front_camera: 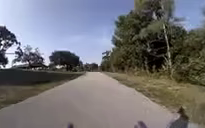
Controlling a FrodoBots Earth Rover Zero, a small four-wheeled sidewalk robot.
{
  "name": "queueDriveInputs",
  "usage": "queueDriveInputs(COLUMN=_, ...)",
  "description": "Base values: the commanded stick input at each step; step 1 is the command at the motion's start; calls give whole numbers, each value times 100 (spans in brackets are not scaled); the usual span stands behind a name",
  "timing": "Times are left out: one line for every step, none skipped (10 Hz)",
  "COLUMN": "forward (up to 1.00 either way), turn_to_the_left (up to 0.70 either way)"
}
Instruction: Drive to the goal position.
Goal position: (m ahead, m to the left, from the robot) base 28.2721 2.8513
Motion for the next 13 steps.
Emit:
queueDriveInputs(forward=100, turn_to_the_left=2)
queueDriveInputs(forward=100, turn_to_the_left=1)
queueDriveInputs(forward=100, turn_to_the_left=0)
queueDriveInputs(forward=100, turn_to_the_left=2)
queueDriveInputs(forward=100, turn_to_the_left=2)
queueDriveInputs(forward=100, turn_to_the_left=0)
queueDriveInputs(forward=100, turn_to_the_left=0)
queueDriveInputs(forward=100, turn_to_the_left=0)
queueDriveInputs(forward=100, turn_to_the_left=0)
queueDriveInputs(forward=98, turn_to_the_left=0)
queueDriveInputs(forward=94, turn_to_the_left=0)
queueDriveInputs(forward=91, turn_to_the_left=0)
queueDriveInputs(forward=87, turn_to_the_left=0)
